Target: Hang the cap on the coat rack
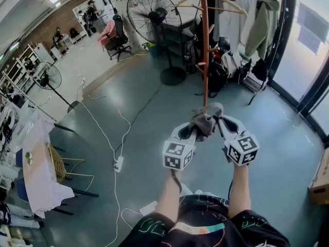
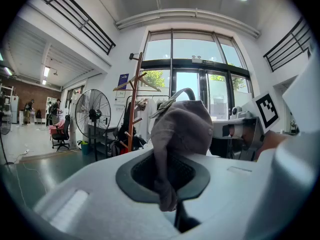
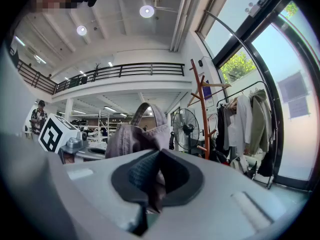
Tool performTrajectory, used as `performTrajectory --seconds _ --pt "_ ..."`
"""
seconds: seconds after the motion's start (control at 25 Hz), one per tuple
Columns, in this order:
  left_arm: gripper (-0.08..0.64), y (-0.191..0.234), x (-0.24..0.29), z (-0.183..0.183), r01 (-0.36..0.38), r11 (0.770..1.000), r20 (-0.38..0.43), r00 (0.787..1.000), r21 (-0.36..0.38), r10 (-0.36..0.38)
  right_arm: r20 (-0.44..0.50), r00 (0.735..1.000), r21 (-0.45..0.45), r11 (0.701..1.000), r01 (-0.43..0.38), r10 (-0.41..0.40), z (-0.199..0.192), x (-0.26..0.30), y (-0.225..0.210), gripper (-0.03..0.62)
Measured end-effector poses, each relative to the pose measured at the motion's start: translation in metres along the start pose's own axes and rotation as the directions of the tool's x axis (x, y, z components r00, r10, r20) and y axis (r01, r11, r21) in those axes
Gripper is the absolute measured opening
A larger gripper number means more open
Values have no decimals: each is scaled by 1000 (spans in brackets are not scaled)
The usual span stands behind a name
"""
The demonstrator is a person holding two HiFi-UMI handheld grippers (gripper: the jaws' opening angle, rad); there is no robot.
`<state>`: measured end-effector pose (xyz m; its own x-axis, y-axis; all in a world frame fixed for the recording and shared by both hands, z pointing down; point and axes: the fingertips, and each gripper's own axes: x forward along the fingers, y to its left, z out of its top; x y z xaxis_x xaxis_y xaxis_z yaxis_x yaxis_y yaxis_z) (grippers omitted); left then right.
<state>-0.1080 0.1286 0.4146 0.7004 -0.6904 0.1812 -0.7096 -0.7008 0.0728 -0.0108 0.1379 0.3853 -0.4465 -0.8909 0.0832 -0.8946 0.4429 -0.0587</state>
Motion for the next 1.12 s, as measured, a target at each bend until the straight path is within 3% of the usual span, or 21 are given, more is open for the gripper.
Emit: performTrajectory --seconds 0.76,0.92,1.12 --pt "28 7 39 34 17 999 14 1000 37 -18 48 999 14 1000 -1 0 26 24 -41 8" --pt "28 2 38 39 32 999 15 999 35 -32 69 998 62 998 -2 -2 30 26 -48 8" --pt "28 30 51 25 -19 1000 -25 1000 13 19 47 998 102 994 -48 43 10 58 -50 8"
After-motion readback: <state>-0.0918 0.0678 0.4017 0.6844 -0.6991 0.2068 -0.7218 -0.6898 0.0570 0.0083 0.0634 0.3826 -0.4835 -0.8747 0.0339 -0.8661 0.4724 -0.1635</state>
